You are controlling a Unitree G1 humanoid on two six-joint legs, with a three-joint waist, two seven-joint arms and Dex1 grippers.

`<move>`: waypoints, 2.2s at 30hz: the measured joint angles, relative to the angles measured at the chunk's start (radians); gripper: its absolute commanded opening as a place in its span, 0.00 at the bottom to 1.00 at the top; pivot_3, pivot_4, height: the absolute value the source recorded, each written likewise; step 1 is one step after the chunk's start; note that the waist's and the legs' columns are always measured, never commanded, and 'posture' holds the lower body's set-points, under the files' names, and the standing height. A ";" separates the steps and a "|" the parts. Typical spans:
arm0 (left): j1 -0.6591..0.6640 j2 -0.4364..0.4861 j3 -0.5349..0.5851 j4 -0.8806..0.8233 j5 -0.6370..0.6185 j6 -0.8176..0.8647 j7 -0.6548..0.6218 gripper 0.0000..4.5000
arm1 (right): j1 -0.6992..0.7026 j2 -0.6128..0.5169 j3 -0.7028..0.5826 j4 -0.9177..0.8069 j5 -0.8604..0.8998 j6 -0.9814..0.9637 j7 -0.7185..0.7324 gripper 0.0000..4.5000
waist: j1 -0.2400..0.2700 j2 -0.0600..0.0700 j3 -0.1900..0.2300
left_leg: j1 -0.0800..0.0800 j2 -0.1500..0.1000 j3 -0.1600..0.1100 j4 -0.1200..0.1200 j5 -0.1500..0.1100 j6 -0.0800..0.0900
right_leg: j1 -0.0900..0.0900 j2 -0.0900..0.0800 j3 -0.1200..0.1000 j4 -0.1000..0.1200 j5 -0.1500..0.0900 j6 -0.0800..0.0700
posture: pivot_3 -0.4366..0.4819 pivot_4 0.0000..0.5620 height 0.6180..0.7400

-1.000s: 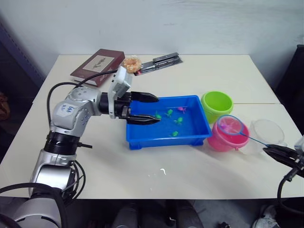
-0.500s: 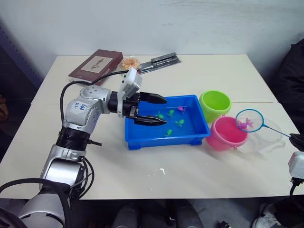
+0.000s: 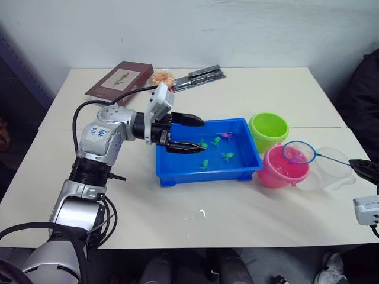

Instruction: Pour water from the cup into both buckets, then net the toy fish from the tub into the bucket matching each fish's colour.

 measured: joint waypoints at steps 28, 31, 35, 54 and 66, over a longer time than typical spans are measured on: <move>0.191 0.123 0.111 -0.206 0.002 0.098 0.163 1.00 | -0.926 0.165 0.740 -0.156 1.597 1.952 0.316 0.00 | 0.009 0.000 0.000 | -0.005 0.002 -0.008 0.004 0.000 0.000 | -0.001 -0.009 -0.007 0.000 0.001 0.000 | 0.48 0.27 1.00; 0.227 0.141 0.132 -0.257 -0.013 0.126 0.187 1.00 | -1.015 0.198 0.820 -0.032 1.555 2.001 0.323 0.00 | 0.010 0.000 0.000 | -0.005 0.002 -0.008 0.003 -0.001 0.000 | -0.001 -0.009 -0.007 0.000 0.001 0.000 | 0.48 0.27 1.00; 0.265 0.153 0.159 -0.316 -0.028 0.155 0.223 1.00 | -1.102 0.237 0.904 0.112 1.472 1.998 0.352 0.00 | 0.008 0.000 0.000 | -0.005 0.001 -0.007 0.003 -0.001 0.000 | -0.002 -0.008 -0.007 0.001 0.001 0.000 | 0.48 0.27 1.00; 0.300 0.182 0.196 -0.403 -0.066 0.207 0.298 1.00 | -1.221 0.320 0.951 0.333 1.320 2.029 0.485 0.00 | 0.000 0.001 0.000 | -0.005 0.002 -0.007 0.002 -0.001 0.000 | -0.002 -0.007 -0.007 0.000 0.001 0.000 | 0.48 0.27 1.00; 0.265 0.181 0.189 -0.389 -0.066 0.183 0.289 1.00 | -1.258 0.337 0.954 0.368 1.224 1.999 0.473 0.00 | 0.000 0.001 0.000 | -0.005 0.002 -0.007 0.002 -0.001 -0.001 | -0.002 -0.007 -0.007 0.000 0.001 0.000 | 0.48 0.27 1.00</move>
